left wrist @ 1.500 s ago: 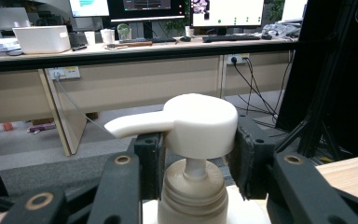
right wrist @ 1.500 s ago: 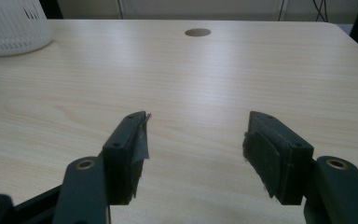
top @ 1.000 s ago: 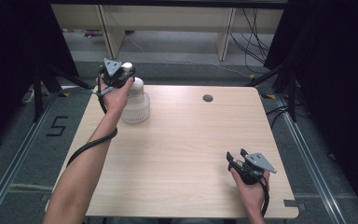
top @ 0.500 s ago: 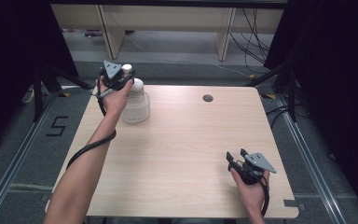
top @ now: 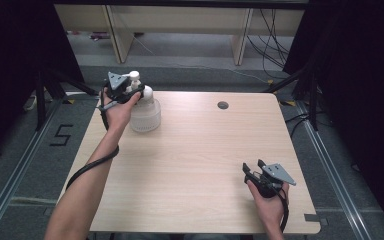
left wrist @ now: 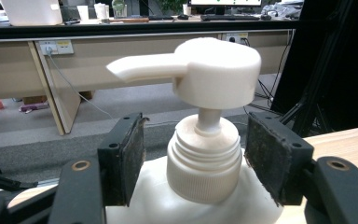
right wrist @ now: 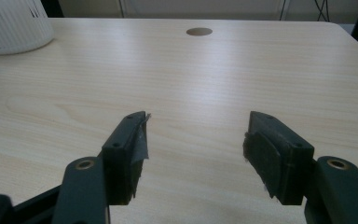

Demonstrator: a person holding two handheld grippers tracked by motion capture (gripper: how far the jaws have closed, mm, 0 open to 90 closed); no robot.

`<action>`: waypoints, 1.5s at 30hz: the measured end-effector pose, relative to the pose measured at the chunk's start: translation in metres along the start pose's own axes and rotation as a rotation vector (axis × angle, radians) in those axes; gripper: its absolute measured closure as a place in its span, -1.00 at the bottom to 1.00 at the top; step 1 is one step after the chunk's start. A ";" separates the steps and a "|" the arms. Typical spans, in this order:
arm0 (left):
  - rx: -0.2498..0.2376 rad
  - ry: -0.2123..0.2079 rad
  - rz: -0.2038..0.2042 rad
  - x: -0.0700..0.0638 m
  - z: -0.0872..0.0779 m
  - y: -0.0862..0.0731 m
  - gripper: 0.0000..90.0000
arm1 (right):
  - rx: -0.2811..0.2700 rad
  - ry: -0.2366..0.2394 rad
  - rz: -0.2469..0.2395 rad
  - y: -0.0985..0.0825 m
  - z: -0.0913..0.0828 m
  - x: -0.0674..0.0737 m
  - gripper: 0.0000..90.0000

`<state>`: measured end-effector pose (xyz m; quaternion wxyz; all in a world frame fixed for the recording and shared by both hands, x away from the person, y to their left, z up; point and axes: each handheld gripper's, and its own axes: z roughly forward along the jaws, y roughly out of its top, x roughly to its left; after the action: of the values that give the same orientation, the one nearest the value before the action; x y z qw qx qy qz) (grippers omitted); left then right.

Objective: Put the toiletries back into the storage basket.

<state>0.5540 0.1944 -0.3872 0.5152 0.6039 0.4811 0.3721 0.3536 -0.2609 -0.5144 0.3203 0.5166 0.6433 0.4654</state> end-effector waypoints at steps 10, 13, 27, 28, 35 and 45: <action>0.004 -0.014 -0.044 0.005 -0.025 -0.006 -0.22 | 0.029 0.005 0.030 0.001 -0.003 0.001 -0.13; 0.001 -0.025 -0.042 0.005 -0.031 -0.007 -0.22 | 0.029 0.002 0.034 0.001 -0.003 0.001 -0.13; -0.013 -0.087 -0.008 0.007 -0.080 -0.024 -0.24 | 0.018 0.007 0.045 0.000 -0.002 0.002 -0.13; -0.011 -0.092 -0.009 0.007 -0.082 -0.025 -0.24 | 0.018 0.007 0.045 0.000 -0.002 0.002 -0.13; -0.014 -0.122 -0.002 0.006 -0.102 -0.038 -0.24 | 0.023 0.016 0.030 0.001 -0.002 0.000 -0.13; -0.007 -0.123 0.022 0.010 -0.129 -0.054 -0.24 | 0.021 0.005 0.002 0.001 -0.002 -0.001 -0.13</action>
<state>0.4243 0.2381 -0.4162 0.5419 0.6291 0.4404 0.3414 0.3524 -0.2623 -0.5132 0.3128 0.5194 0.6485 0.4603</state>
